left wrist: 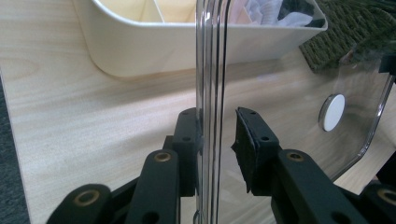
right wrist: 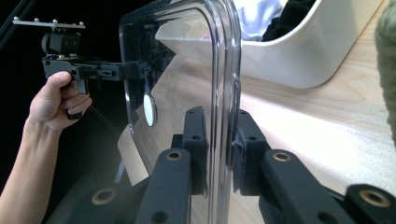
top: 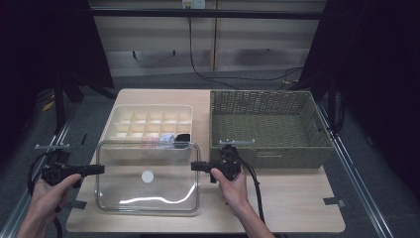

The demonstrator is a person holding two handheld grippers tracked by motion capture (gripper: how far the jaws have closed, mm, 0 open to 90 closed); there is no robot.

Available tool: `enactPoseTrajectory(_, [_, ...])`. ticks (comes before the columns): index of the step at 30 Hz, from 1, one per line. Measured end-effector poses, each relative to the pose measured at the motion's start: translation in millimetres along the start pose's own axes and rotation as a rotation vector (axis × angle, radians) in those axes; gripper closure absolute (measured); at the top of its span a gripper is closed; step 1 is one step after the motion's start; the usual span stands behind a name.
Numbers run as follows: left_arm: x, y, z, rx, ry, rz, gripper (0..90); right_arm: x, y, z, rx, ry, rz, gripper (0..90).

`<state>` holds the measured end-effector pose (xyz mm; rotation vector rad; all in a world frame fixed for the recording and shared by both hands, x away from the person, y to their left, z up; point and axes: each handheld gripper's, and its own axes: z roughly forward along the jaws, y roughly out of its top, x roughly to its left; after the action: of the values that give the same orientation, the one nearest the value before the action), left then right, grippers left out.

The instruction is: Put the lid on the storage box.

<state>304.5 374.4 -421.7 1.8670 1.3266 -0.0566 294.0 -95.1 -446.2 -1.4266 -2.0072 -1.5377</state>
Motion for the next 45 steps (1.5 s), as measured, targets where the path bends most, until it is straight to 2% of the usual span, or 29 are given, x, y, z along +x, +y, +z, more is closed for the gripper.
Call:
enactPoseTrajectory(4, [-2.5,5.8,-4.0,-0.001,0.006,0.022,70.7,1.7,2.7,-1.5,-0.009,0.006,0.003,77.9])
enactPoseTrajectory(8, [-4.4,9.7,-5.9,-0.015,0.008,0.017,70.7,3.3,6.7,-2.2,-0.018,0.006,-0.007,77.9])
enactPoseTrajectory(9, [-3.9,10.7,-6.7,-0.012,0.009,0.028,70.7,4.4,7.9,-2.7,-0.016,0.005,-0.001,77.9])
enactPoseTrajectory(10, [-4.9,11.4,-6.4,-0.020,0.005,0.015,70.7,5.0,9.1,-3.0,-0.018,0.006,-0.003,77.9])
enactPoseTrajectory(14, [-4.4,14.6,-6.3,-0.011,0.003,0.023,70.7,6.6,13.9,-4.6,-0.021,0.000,-0.006,77.9])
enactPoseTrajectory(15, [-5.5,15.4,-5.5,-0.021,0.001,0.007,70.7,6.8,15.0,-4.9,-0.023,-0.002,-0.006,77.7])
enactPoseTrajectory(16, [-4.0,16.8,-6.3,-0.010,0.004,0.026,70.7,7.1,16.1,-4.8,-0.027,-0.006,-0.010,77.7])
enactPoseTrajectory(19, [-5.2,20.1,-6.9,-0.026,0.004,0.009,70.7,7.9,19.6,-4.5,-0.032,-0.005,-0.008,77.7])
enactPoseTrajectory(20, [-4.3,21.6,-8.2,-0.016,0.008,0.026,70.7,8.4,20.8,-4.6,-0.030,-0.006,-0.005,77.7])
enactPoseTrajectory(21, [-5.2,22.7,-8.7,-0.024,0.005,0.014,70.7,8.7,22.0,-4.3,-0.032,-0.006,-0.002,77.7])
enactPoseTrajectory(25, [-5.2,28.9,-11.3,-0.023,0.013,0.031,70.6,9.6,26.8,-3.8,-0.040,-0.004,-0.005,77.6])
enactPoseTrajectory(27, [-6.2,30.1,-10.9,-0.034,0.011,0.017,70.7,9.8,29.6,-3.8,-0.046,-0.005,-0.005,77.5])
enactPoseTrajectory(30, [-5.4,32.1,-11.4,-0.029,0.012,0.029,70.7,9.8,33.7,-3.6,-0.047,-0.008,-0.008,77.3])
enactPoseTrajectory(32, [-6.5,33.3,-10.3,-0.038,0.015,0.010,70.8,9.8,36.3,-3.0,-0.047,-0.013,-0.009,77.1])
enactPoseTrajectory(33, [-5.4,34.4,-10.7,-0.031,0.019,0.025,70.8,9.7,37.6,-2.9,-0.046,-0.016,-0.010,77.0])
enactPoseTrajectory(37, [-6.0,39.4,-12.7,-0.032,0.022,0.032,70.8,9.1,43.3,-1.8,-0.048,-0.020,-0.011,76.7])
enactPoseTrajectory(38, [-6.9,41.1,-13.3,-0.042,0.021,0.021,70.8,9.5,44.9,-1.7,-0.049,-0.019,-0.011,76.7])
enactPoseTrajectory(45, [-5.3,49.0,-19.1,-0.042,0.032,0.037,70.8,13.5,55.4,0.6,-0.053,-0.020,-0.024,76.5])
